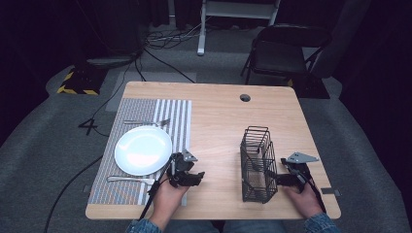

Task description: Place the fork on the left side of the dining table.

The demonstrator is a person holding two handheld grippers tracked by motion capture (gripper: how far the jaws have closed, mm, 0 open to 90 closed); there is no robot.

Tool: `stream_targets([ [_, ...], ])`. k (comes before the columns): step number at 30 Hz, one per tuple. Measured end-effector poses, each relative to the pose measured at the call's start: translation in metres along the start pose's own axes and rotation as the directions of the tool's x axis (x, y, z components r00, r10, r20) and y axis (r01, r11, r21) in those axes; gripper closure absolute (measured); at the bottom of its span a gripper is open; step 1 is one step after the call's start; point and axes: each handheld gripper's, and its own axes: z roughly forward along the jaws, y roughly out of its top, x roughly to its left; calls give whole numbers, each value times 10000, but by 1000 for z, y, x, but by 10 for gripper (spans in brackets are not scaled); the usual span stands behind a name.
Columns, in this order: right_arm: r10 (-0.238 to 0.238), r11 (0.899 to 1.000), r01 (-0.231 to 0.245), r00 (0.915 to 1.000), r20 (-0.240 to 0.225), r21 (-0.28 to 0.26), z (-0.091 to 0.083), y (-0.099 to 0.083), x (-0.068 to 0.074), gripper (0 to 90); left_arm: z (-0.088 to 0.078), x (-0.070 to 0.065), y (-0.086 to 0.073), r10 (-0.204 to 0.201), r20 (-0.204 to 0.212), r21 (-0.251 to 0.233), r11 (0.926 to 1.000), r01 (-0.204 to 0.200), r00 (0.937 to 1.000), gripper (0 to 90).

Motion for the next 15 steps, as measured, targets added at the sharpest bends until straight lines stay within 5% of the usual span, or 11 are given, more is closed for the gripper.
stream_targets([
  [8,-1,10000,1,10000,0,-1,0,0,0,184,14,-8,-1,371,-308,486,9982,-356,9988,384],
  [15,2,10000,-2,10000,-1,0,0,0,0,184,23,-17,-5,598,-590,-152,9980,-608,9965,248],
])
